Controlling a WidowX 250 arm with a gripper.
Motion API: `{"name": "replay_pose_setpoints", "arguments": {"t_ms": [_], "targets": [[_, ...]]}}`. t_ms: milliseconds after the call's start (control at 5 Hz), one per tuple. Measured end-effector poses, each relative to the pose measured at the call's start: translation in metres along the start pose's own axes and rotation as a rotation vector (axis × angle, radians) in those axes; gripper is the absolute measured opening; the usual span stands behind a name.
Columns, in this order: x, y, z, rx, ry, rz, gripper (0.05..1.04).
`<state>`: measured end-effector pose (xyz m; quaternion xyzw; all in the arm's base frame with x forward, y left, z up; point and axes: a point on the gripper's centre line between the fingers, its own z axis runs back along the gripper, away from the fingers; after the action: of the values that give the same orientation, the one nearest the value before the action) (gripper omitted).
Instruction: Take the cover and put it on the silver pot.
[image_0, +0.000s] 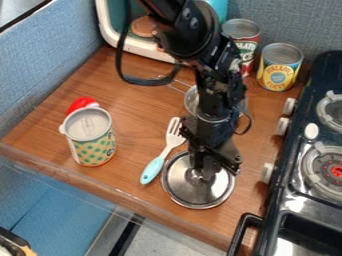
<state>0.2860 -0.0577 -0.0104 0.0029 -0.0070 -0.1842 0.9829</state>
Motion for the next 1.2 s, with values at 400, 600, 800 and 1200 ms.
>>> {"name": "replay_pose_setpoints", "arguments": {"t_ms": [400,600,800,1200], "targets": [[-0.006,0.001,0.020,0.011,-0.031,-0.004,0.260],[-0.002,0.000,0.036,0.007,-0.053,0.000,0.260],[0.024,0.003,0.061,-0.005,-0.107,0.000,0.260],[0.076,0.050,0.074,0.002,-0.133,0.092,0.260]]}}
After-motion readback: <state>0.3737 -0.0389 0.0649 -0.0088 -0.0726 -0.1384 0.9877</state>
